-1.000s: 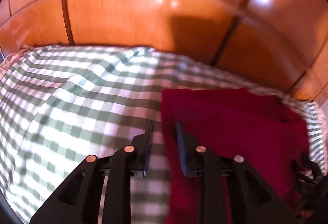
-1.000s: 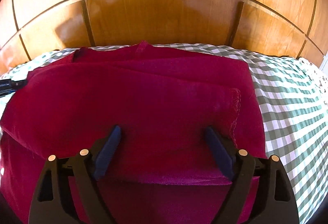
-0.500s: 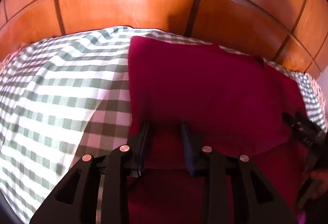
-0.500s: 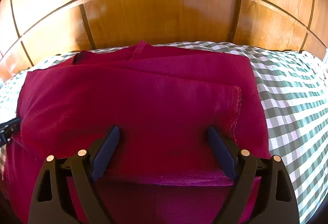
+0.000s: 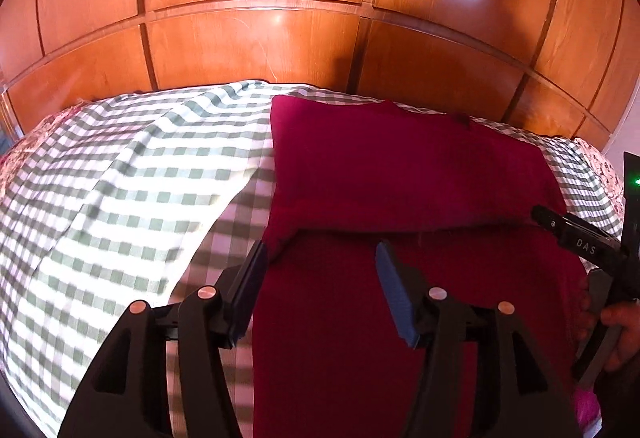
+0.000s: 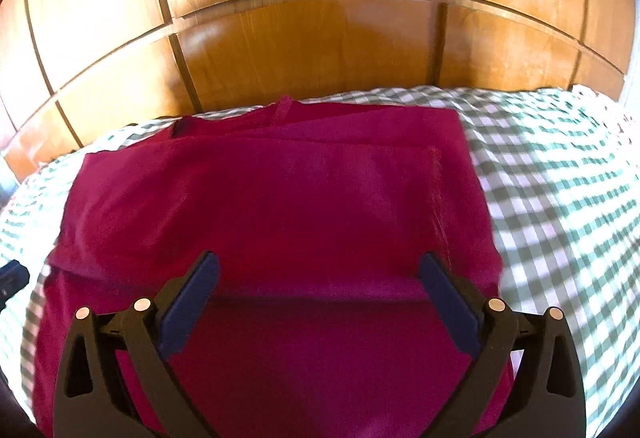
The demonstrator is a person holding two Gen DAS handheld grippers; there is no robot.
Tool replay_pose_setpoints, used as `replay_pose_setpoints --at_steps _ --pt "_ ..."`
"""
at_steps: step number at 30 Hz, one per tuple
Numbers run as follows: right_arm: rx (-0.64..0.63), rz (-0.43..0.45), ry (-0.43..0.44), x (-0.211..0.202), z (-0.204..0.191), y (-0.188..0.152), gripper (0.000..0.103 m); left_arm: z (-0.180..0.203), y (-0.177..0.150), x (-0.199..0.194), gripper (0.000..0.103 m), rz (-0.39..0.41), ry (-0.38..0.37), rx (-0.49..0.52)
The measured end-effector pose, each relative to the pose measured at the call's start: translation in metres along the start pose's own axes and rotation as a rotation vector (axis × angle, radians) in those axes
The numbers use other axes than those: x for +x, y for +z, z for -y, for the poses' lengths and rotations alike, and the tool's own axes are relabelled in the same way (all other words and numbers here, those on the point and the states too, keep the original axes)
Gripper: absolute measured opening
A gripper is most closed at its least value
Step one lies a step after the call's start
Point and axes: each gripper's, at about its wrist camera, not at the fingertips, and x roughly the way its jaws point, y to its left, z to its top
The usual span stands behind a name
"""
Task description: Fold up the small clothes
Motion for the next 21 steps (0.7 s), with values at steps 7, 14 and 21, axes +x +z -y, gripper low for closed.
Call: replay_pose_setpoints --at_steps 7,14,21 --pt "-0.013 -0.034 -0.001 -0.025 0.007 -0.028 0.099 -0.003 -0.022 -0.009 0.059 -0.009 -0.005 0.002" --pt "-0.002 -0.068 -0.025 -0.041 0.024 -0.054 0.099 -0.011 -0.046 -0.015 0.059 -0.048 -0.001 -0.004" --pt "0.042 -0.089 -0.075 -0.059 0.053 -0.078 0.099 -0.027 -0.071 -0.023 0.059 -0.088 0.011 -0.011"
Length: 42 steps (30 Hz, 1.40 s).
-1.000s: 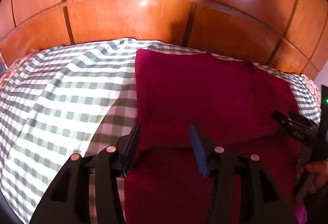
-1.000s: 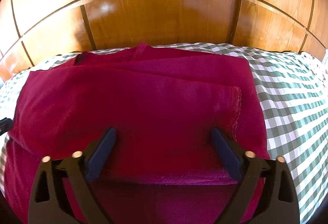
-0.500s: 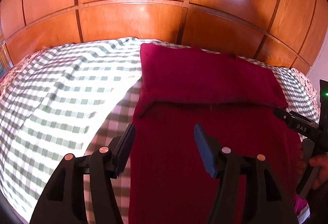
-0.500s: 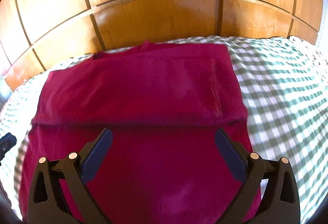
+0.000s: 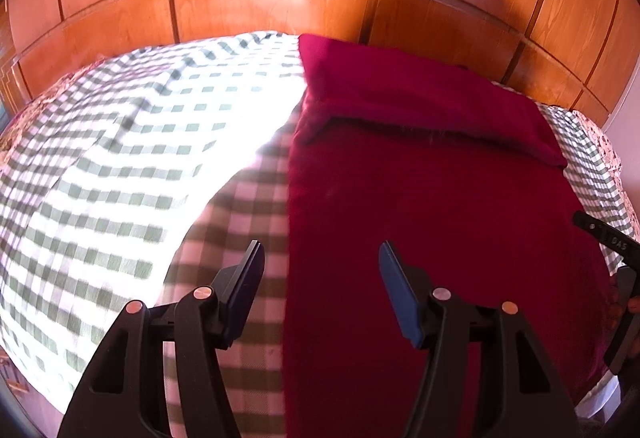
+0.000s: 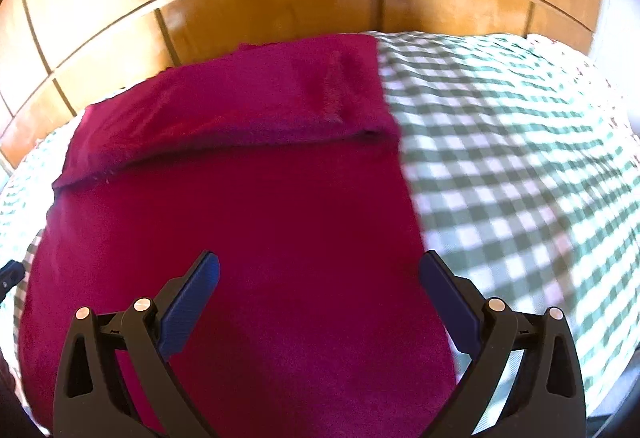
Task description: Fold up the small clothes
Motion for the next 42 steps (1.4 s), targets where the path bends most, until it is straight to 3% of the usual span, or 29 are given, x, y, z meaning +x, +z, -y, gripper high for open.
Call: replay_pose_setpoints --at_steps 5,8,10,16,18,19,21,22,26,30,33,40,41,42 --pt "0.023 -0.033 0.003 -0.012 0.025 -0.019 0.099 -0.015 -0.018 -0.008 0.059 -0.049 -0.030 0.016" --pt "0.040 -0.075 0.063 -0.023 0.039 -0.039 0.099 -0.020 -0.037 -0.017 0.056 -0.105 -0.105 0.055" --pt "0.034 -0.102 0.100 -0.031 0.043 -0.054 0.095 -0.021 -0.048 -0.024 0.048 -0.130 -0.164 0.078" --pt "-0.022 -0.182 0.174 -0.063 0.044 -0.095 0.066 -0.017 -0.078 -0.037 0.026 -0.204 -0.305 0.119" --pt "-0.033 -0.214 0.195 -0.069 0.044 -0.105 0.049 -0.010 -0.085 -0.042 0.013 -0.214 -0.341 0.144" --pt "-0.036 -0.224 0.202 -0.070 0.043 -0.106 0.045 -0.006 -0.086 -0.045 0.011 -0.207 -0.351 0.162" --pt "-0.028 -0.250 0.240 -0.072 0.043 -0.108 0.018 -0.006 -0.081 -0.051 0.009 -0.191 -0.389 0.162" --pt "-0.026 -0.252 0.259 -0.075 0.042 -0.106 0.011 -0.012 -0.070 -0.053 0.009 -0.180 -0.443 0.127" --pt "0.002 -0.177 0.337 -0.087 0.038 -0.082 0.009 -0.033 -0.040 -0.059 0.009 -0.129 -0.591 -0.032" --pt "0.075 -0.088 0.397 -0.081 0.036 -0.040 0.009 -0.037 -0.008 -0.050 0.009 -0.078 -0.651 -0.109" --pt "0.121 -0.064 0.389 -0.061 0.036 -0.010 0.009 -0.036 0.020 -0.030 0.009 -0.066 -0.649 -0.148" --pt "0.173 -0.049 0.350 -0.014 0.034 0.055 0.010 -0.043 0.082 0.032 0.013 -0.100 -0.550 -0.309" --pt "0.185 -0.037 0.351 -0.009 0.035 0.064 0.016 -0.043 0.087 0.035 0.022 -0.090 -0.546 -0.321" --pt "0.195 -0.031 0.355 -0.007 0.035 0.068 0.032 -0.044 0.091 0.037 0.030 -0.084 -0.541 -0.335"
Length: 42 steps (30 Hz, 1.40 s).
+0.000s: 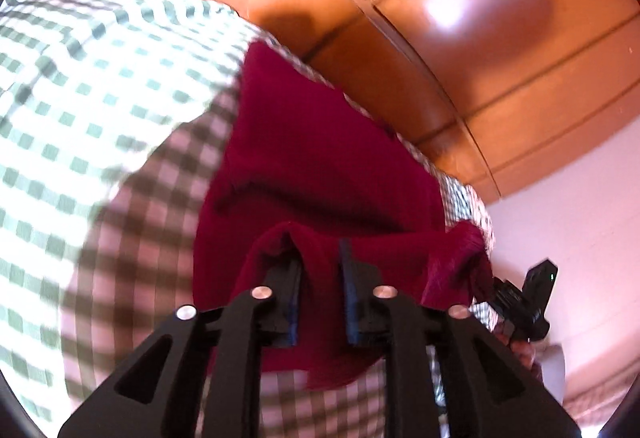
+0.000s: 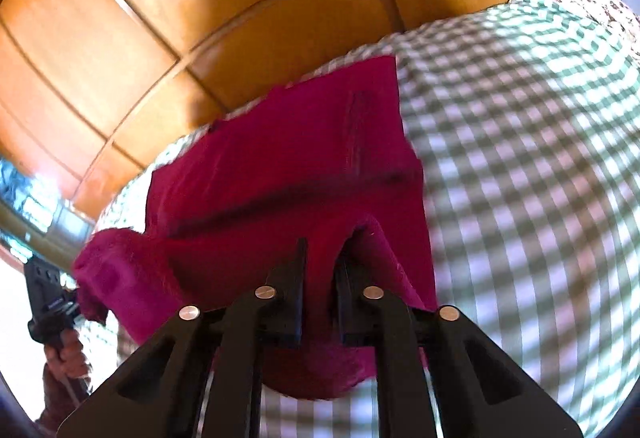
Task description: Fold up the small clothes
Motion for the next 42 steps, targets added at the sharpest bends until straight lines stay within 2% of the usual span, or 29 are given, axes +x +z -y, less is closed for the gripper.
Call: replay_pose_setpoints --at_steps 1,2,3,8,11,14,15,16,17,18,19,20,23,26,30,35,37,39,42 --pt "0.017 0.010 0.014 0.001 0.002 0.006 0.046 -0.004 0.005 -0.003 0.051 0.019 0.014 -0.021" --pt "0.039 0.023 0.026 0.000 0.005 0.010 0.078 -0.007 0.009 -0.005 0.062 0.042 0.031 -0.037" --pt "0.066 0.059 0.014 -0.004 0.008 0.013 0.089 -0.011 0.011 -0.009 0.062 0.064 0.044 -0.048" --pt "0.097 0.085 0.007 -0.023 0.031 0.004 0.091 -0.029 -0.006 -0.018 0.062 0.053 0.069 -0.036" --pt "0.074 0.049 -0.019 -0.032 0.046 -0.023 0.092 -0.034 -0.032 -0.020 0.062 0.023 0.058 0.002" --pt "0.015 0.004 -0.074 -0.025 0.050 -0.049 0.091 -0.033 -0.058 -0.008 0.061 -0.031 0.081 0.034" --pt "0.000 -0.009 -0.088 -0.019 0.050 -0.055 0.087 -0.031 -0.065 -0.004 0.058 -0.054 0.090 0.042" --pt "-0.008 -0.015 -0.097 -0.011 0.050 -0.059 0.084 -0.031 -0.070 -0.001 0.043 -0.071 0.088 0.049" --pt "-0.013 -0.012 -0.104 -0.005 0.049 -0.060 0.077 -0.028 -0.072 0.005 0.037 -0.087 0.092 0.061" --pt "-0.017 -0.004 -0.110 0.000 0.048 -0.060 0.068 -0.025 -0.073 0.009 0.036 -0.081 0.127 0.079" --pt "-0.017 0.002 -0.114 0.004 0.046 -0.059 0.063 -0.025 -0.073 0.010 0.029 -0.075 0.143 0.089" --pt "-0.016 0.004 -0.108 0.006 0.044 -0.059 0.049 -0.023 -0.073 0.011 0.024 -0.077 0.152 0.093" --pt "-0.032 -0.018 -0.117 0.015 0.038 -0.057 0.027 -0.020 -0.073 0.008 0.019 -0.076 0.170 0.110" --pt "-0.044 -0.021 -0.109 0.005 0.034 -0.062 0.023 -0.017 -0.081 -0.002 0.018 -0.077 0.175 0.145" --pt "-0.061 -0.048 -0.079 -0.017 0.033 -0.082 0.023 -0.018 -0.103 -0.020 0.017 -0.105 0.165 0.151" --pt "-0.074 -0.105 -0.068 -0.046 0.040 -0.124 0.023 -0.019 -0.148 -0.047 0.018 -0.149 0.146 0.163" --pt "-0.083 -0.142 -0.070 -0.057 0.042 -0.144 0.023 -0.018 -0.165 -0.058 0.019 -0.159 0.161 0.176" --pt "-0.089 -0.180 -0.062 -0.066 0.042 -0.159 0.023 -0.014 -0.173 -0.067 0.023 -0.152 0.184 0.198" --pt "-0.114 -0.198 -0.067 -0.072 0.039 -0.166 0.023 -0.014 -0.161 -0.076 0.036 -0.097 0.194 0.184"
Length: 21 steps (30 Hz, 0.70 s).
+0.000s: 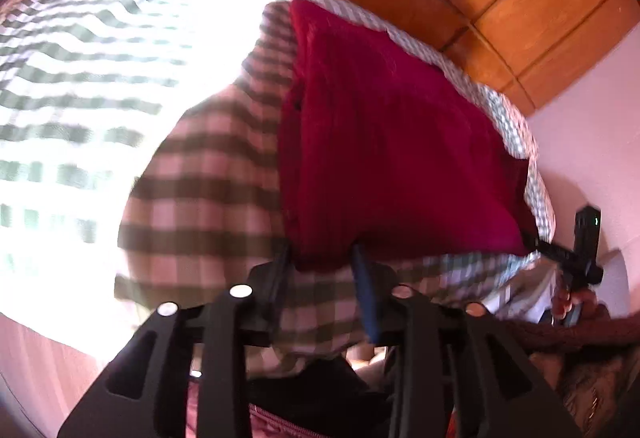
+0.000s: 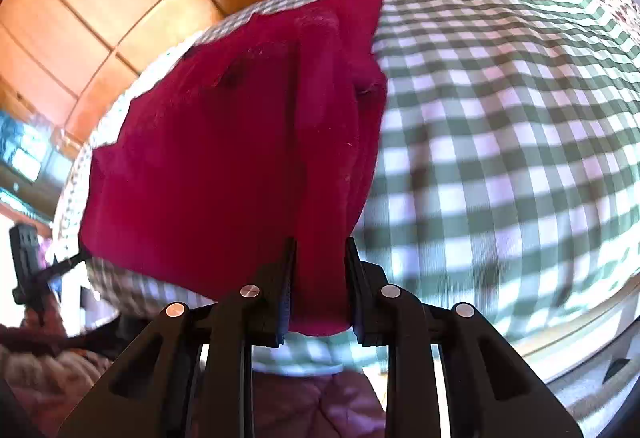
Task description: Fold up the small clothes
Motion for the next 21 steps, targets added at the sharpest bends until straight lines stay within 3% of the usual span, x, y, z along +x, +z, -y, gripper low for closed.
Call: replay_pose_setpoints --at_steps 1,5,9,15,16,19,21 --pt "0.002 0.006 -0.003 -0.002 0.000 0.002 0.024 -0.001 0.004 0.000 0.040 0.013 0.005 -0.001" --pt "0.015 0.096 -0.053 -0.011 -0.002 0.026 0.052 -0.002 0.037 0.013 0.042 0.056 0.065 0.002" --pt "0.008 0.173 -0.099 -0.013 -0.005 0.051 0.053 0.003 0.065 0.029 0.044 0.078 0.077 0.017" --pt "0.002 0.195 -0.116 0.010 -0.008 0.084 0.052 0.019 0.103 0.058 0.042 0.079 0.050 0.034" --pt "-0.004 0.194 -0.125 0.013 -0.007 0.087 0.049 0.021 0.107 0.063 0.027 0.075 0.049 0.041" --pt "-0.034 0.192 -0.161 0.015 -0.012 0.090 0.021 0.025 0.109 0.065 0.007 0.087 0.060 0.074" --pt "-0.045 0.192 -0.159 0.009 -0.014 0.089 0.008 0.028 0.106 0.056 0.007 0.112 0.045 0.087"
